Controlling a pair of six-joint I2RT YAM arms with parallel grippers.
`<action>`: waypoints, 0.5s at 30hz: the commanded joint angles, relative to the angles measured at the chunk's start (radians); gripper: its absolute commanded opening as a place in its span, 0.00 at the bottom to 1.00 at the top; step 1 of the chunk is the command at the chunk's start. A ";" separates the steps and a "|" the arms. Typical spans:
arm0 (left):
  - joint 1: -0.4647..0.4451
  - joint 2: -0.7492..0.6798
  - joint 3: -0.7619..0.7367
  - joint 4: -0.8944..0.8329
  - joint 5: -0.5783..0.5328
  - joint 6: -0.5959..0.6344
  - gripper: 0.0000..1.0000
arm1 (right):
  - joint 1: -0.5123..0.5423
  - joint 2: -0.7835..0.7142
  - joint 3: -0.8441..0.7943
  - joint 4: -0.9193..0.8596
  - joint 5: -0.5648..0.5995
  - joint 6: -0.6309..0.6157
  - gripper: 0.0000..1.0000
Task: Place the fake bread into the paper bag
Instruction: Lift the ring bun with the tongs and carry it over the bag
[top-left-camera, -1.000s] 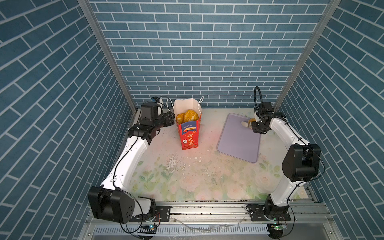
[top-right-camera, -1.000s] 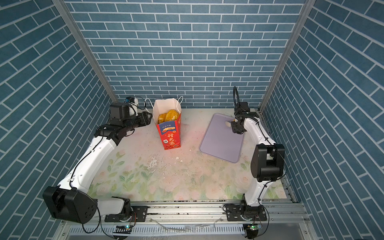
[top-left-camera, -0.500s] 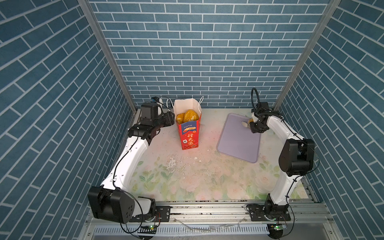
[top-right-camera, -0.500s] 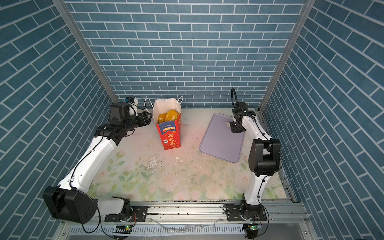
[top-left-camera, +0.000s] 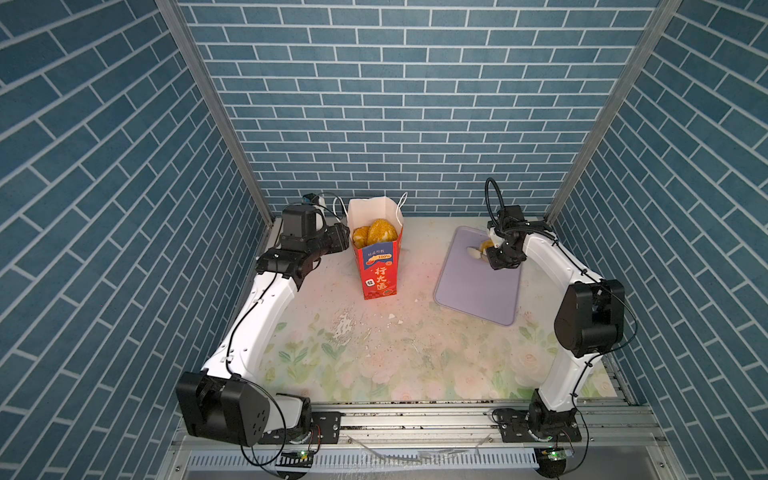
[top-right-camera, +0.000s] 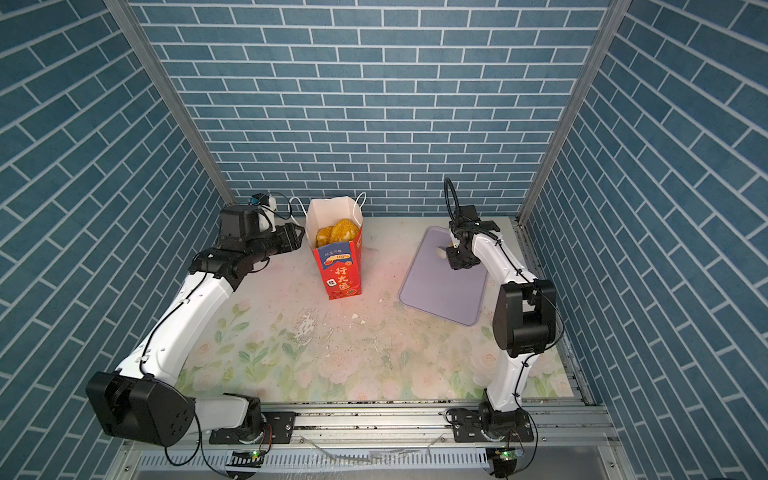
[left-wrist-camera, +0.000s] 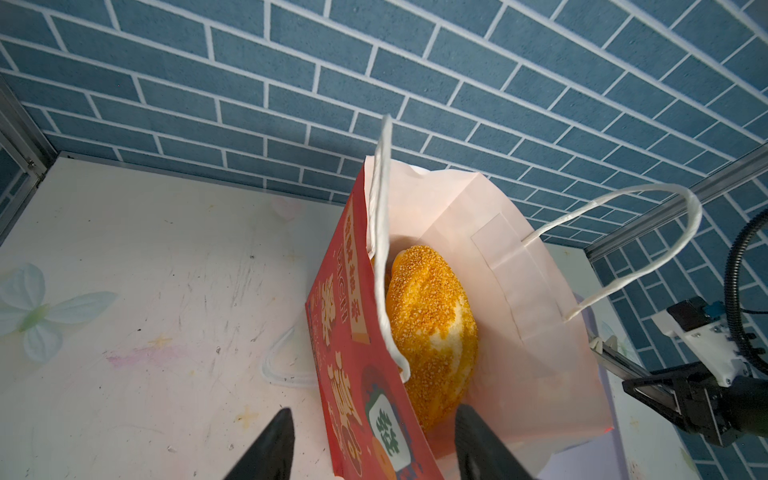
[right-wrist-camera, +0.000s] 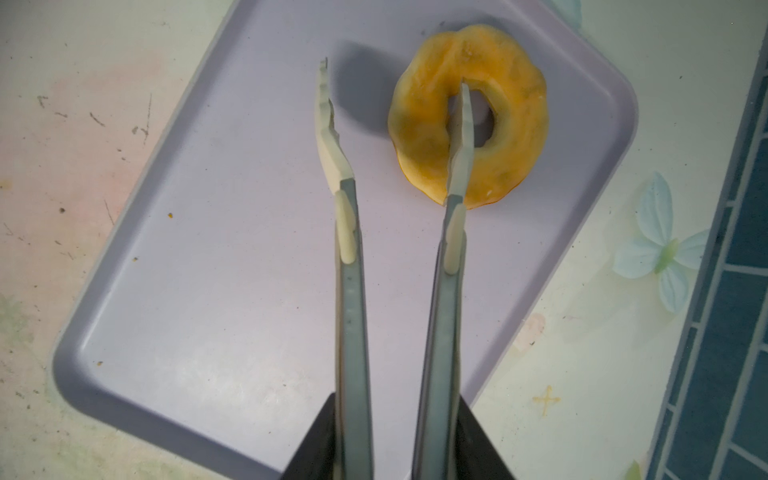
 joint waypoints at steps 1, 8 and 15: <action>0.004 0.001 0.024 0.002 0.009 0.000 0.63 | -0.003 0.008 0.009 -0.033 0.023 0.020 0.40; 0.005 -0.007 0.020 0.002 0.003 0.000 0.63 | 0.029 0.047 0.031 -0.027 0.064 -0.007 0.33; 0.004 -0.016 0.011 0.003 -0.002 -0.001 0.63 | 0.060 0.009 0.030 -0.054 0.111 -0.021 0.20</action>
